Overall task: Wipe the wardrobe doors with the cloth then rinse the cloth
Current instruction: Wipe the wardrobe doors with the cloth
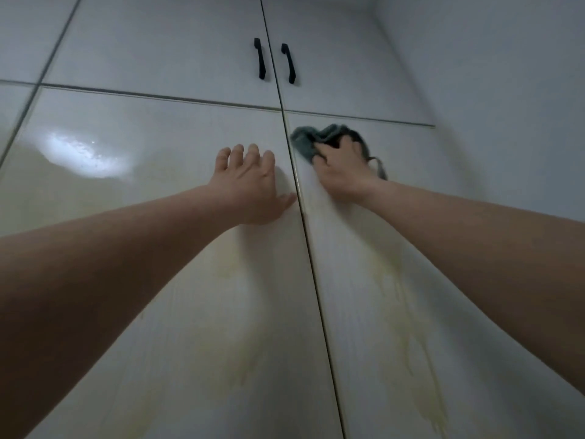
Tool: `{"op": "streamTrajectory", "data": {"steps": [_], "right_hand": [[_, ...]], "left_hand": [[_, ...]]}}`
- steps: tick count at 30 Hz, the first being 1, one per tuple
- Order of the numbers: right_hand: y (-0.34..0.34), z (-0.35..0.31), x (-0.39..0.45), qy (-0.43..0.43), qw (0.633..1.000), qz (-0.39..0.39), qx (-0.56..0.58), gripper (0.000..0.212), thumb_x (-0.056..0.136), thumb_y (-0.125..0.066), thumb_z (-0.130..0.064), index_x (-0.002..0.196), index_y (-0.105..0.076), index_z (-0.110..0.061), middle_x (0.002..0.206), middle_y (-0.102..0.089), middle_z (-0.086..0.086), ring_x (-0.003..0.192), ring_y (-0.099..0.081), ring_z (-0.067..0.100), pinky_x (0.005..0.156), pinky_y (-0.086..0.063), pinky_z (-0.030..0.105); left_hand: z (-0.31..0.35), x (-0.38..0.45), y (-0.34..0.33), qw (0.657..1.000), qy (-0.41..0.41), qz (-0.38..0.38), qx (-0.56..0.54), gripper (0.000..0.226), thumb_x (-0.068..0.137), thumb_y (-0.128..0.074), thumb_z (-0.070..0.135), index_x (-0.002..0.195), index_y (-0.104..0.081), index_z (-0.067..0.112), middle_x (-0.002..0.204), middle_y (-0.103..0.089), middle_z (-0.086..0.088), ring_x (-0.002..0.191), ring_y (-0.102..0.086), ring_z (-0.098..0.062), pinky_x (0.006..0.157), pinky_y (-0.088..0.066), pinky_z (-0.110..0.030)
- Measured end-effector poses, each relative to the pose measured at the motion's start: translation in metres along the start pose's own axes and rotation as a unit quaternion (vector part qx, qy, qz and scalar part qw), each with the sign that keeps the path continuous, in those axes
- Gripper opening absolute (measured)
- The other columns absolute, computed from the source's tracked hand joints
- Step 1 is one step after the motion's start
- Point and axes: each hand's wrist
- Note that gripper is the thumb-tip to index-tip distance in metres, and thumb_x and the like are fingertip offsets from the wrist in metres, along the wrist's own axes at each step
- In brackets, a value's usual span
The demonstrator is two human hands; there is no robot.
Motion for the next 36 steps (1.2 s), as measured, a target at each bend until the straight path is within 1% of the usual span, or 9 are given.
{"op": "streamTrajectory", "data": {"steps": [4, 8, 11, 18, 26, 27, 30, 32, 36], "right_hand": [[-0.002, 0.0, 0.013, -0.171, 0.983, 0.051, 0.043, 0.045, 0.1, -0.026, -0.038, 0.137, -0.046, -0.02, 0.148, -0.023, 0.015, 0.134, -0.024, 0.035, 0.11, -0.02, 0.045], [-0.021, -0.058, 0.001, 0.013, 0.997, 0.066, 0.031, 0.041, 0.1, -0.026, -0.035, 0.131, -0.052, -0.024, 0.141, -0.032, 0.015, 0.128, -0.03, 0.034, 0.106, -0.025, 0.044], [-0.013, -0.032, 0.023, 0.031, 0.997, 0.077, 0.004, 0.048, 0.093, -0.029, -0.039, 0.135, -0.051, -0.031, 0.145, -0.033, 0.015, 0.131, -0.03, 0.036, 0.111, -0.026, 0.045], [0.012, 0.049, 0.035, -0.281, 0.957, 0.074, -0.011, 0.049, 0.092, -0.044, -0.03, 0.139, -0.039, -0.018, 0.148, -0.02, 0.022, 0.134, -0.02, 0.04, 0.114, -0.021, 0.045], [-0.016, -0.008, 0.009, 0.14, 0.985, 0.095, -0.015, 0.042, 0.09, -0.036, -0.037, 0.126, -0.05, -0.019, 0.123, -0.047, 0.022, 0.113, -0.044, 0.038, 0.098, -0.032, 0.039], [-0.011, 0.008, 0.013, 0.099, 0.989, 0.103, -0.029, 0.047, 0.09, -0.034, -0.038, 0.128, -0.05, -0.018, 0.126, -0.046, 0.024, 0.116, -0.043, 0.04, 0.099, -0.031, 0.04], [0.009, 0.069, 0.011, -0.229, 0.968, 0.1, 0.0, 0.052, 0.093, -0.043, -0.029, 0.141, -0.034, -0.011, 0.145, -0.028, 0.026, 0.133, -0.026, 0.042, 0.109, -0.023, 0.045], [0.009, 0.07, 0.001, -0.297, 0.95, 0.098, -0.004, 0.058, 0.089, -0.049, -0.027, 0.141, -0.027, -0.013, 0.145, -0.024, 0.028, 0.134, -0.021, 0.043, 0.111, -0.022, 0.047], [-0.019, 0.012, -0.021, 0.029, 0.997, 0.07, 0.01, 0.05, 0.082, -0.038, -0.029, 0.13, -0.041, -0.014, 0.126, -0.045, 0.025, 0.117, -0.04, 0.039, 0.097, -0.031, 0.039]], "left_hand": [[0.001, 0.001, -0.015, 1.0, -0.018, 0.013, 0.021, 0.086, 0.082, -0.034, 0.078, 0.135, -0.04, 0.01, 0.142, -0.036, -0.018, 0.134, -0.03, -0.037, 0.111, -0.025, -0.05], [0.004, 0.001, -0.016, 0.998, -0.011, 0.06, 0.029, 0.079, 0.084, -0.033, 0.072, 0.127, -0.047, 0.008, 0.128, -0.046, -0.019, 0.123, -0.041, -0.038, 0.104, -0.035, -0.05], [0.003, 0.002, -0.023, 0.995, -0.024, 0.076, 0.052, 0.081, 0.085, -0.03, 0.076, 0.126, -0.047, 0.008, 0.127, -0.046, -0.019, 0.122, -0.042, -0.037, 0.103, -0.035, -0.049], [0.0, 0.002, -0.027, 0.995, -0.03, 0.077, 0.064, 0.09, 0.084, -0.027, 0.078, 0.136, -0.039, 0.006, 0.143, -0.037, -0.022, 0.131, -0.034, -0.039, 0.11, -0.03, -0.049], [0.002, -0.004, -0.022, 0.993, -0.02, 0.082, 0.085, 0.092, 0.081, -0.017, 0.078, 0.132, -0.042, 0.006, 0.134, -0.043, -0.024, 0.124, -0.04, -0.039, 0.105, -0.035, -0.049], [0.002, -0.004, -0.024, 0.993, -0.015, 0.077, 0.087, 0.091, 0.084, -0.022, 0.077, 0.137, -0.038, 0.004, 0.14, -0.039, -0.025, 0.129, -0.036, -0.041, 0.108, -0.032, -0.05], [0.005, -0.004, -0.027, 0.994, -0.012, 0.07, 0.087, 0.092, 0.087, -0.025, 0.075, 0.146, -0.027, 0.003, 0.15, -0.028, -0.026, 0.138, -0.026, -0.043, 0.114, -0.024, -0.052], [0.004, -0.004, -0.027, 0.994, -0.014, 0.068, 0.086, 0.093, 0.087, -0.025, 0.075, 0.147, -0.026, 0.004, 0.151, -0.028, -0.024, 0.139, -0.025, -0.042, 0.114, -0.024, -0.051], [0.004, -0.003, -0.023, 0.993, -0.011, 0.073, 0.093, 0.092, 0.084, -0.024, 0.077, 0.14, -0.035, 0.005, 0.143, -0.037, -0.023, 0.131, -0.035, -0.039, 0.109, -0.03, -0.051]]}}
Point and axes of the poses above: each hand's wrist, its own x-axis towards the middle knuckle, its own y-axis out of the back of the hand, z = x × y
